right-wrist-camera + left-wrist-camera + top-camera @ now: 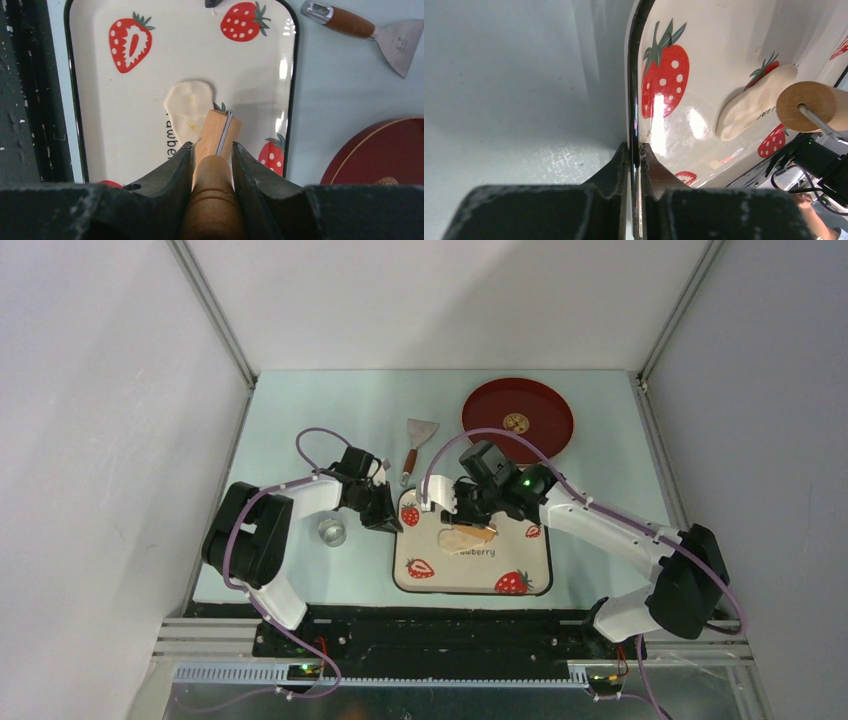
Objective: Roll out the dumpling wrappers from the dough
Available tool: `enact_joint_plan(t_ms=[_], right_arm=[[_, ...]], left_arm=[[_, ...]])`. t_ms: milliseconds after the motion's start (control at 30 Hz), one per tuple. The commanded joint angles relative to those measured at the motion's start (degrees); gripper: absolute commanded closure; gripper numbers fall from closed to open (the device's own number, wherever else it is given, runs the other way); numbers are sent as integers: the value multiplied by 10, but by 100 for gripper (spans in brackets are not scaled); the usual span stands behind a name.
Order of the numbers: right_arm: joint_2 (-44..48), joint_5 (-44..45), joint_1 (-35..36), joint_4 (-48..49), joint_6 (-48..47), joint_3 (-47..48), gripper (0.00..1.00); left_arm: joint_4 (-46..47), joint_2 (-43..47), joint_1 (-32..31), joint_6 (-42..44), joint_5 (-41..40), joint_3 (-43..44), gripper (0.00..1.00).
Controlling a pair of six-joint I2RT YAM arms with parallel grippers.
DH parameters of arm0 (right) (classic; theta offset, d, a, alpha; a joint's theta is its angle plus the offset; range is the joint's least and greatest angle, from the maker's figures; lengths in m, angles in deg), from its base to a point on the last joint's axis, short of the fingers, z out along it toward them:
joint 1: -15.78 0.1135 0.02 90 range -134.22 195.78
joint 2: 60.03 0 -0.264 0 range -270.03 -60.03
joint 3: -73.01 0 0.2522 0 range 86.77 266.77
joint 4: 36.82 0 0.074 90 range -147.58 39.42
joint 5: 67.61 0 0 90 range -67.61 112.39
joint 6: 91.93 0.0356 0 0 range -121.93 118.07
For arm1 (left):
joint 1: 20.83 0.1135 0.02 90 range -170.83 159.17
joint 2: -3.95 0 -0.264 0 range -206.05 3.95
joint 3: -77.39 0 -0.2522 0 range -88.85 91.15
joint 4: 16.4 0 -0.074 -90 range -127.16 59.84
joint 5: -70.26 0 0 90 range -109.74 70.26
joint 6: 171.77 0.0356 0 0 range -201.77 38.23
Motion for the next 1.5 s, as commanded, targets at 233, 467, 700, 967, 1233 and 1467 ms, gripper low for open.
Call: enact_joint_plan(t_ms=[233, 467, 700, 967, 1233, 1467], right_arm=[[-35, -108, 10, 2, -69, 30, 100], [-62, -139, -16, -7, -79, 6, 100], [-71, -152, -61, 17, -73, -50, 100], [-103, -127, -77, 39, -59, -93, 100], [-104, -115, -103, 71, -32, -132, 100], [-84, -117, -118, 84, -13, -156, 100]], left_arm=[[-37, -30, -5, 44, -86, -17, 100], [-37, -29, -5, 44, -85, -18, 100], [-36, -31, -5, 44, -86, -17, 100], [-37, -27, -5, 44, -89, -18, 100], [-38, -26, -5, 44, -90, -19, 100], [-37, -24, -5, 44, -90, -19, 100]])
